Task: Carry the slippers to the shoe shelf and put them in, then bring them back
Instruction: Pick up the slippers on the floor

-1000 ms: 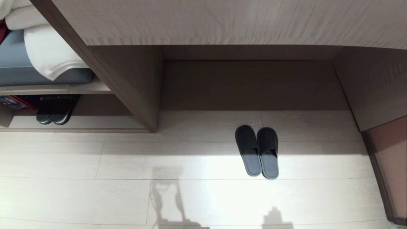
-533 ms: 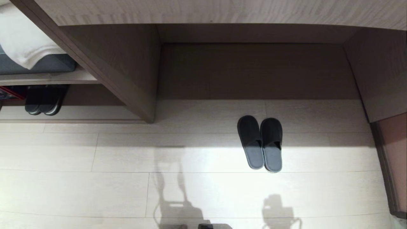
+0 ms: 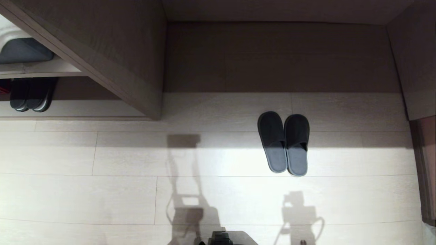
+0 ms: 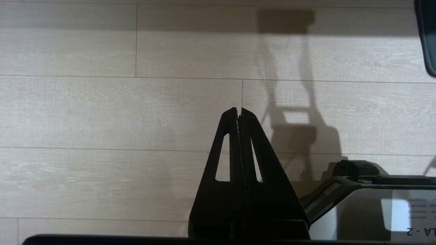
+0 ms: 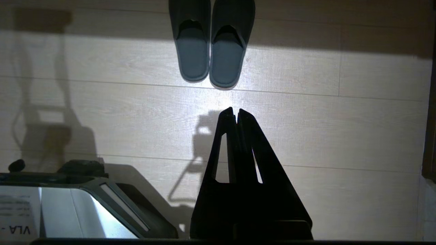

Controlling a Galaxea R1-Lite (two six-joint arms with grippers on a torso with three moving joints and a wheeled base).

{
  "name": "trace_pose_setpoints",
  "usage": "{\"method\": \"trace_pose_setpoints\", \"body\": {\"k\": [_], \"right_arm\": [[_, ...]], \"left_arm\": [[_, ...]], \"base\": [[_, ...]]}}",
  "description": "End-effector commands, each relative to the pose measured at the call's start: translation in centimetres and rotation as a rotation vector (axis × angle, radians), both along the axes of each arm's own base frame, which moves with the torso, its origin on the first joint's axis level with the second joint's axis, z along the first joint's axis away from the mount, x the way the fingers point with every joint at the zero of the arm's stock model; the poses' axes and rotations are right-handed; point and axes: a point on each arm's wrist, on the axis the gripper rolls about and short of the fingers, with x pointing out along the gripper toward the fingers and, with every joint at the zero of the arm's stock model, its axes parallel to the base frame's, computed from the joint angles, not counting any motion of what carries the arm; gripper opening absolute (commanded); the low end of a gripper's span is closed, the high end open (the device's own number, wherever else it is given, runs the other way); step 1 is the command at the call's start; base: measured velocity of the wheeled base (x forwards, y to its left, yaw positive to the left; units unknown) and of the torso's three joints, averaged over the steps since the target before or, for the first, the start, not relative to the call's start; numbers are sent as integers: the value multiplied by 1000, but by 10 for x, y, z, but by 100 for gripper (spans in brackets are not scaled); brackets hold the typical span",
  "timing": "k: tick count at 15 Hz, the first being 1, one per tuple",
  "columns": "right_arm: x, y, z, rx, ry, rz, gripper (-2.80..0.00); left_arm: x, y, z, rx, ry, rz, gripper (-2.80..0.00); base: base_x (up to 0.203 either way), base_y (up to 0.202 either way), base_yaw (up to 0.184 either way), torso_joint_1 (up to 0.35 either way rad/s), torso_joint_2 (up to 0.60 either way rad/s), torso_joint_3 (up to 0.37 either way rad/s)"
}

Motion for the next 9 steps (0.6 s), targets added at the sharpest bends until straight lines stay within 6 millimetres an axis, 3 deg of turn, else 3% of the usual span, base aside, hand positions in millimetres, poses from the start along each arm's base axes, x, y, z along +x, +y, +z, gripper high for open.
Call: {"method": "trace_pose_setpoints", "body": {"k": [1, 9], "right_arm": [[0, 0, 0, 0, 0, 1, -280], [0, 0, 0, 1, 1, 2, -280]], "left_arm": [[0, 0, 0, -1, 1, 0, -280], [0, 0, 0, -2, 2, 1, -280]], "base": [[0, 0, 0, 4, 2, -200], [0, 0, 0, 2, 3, -198]]}}
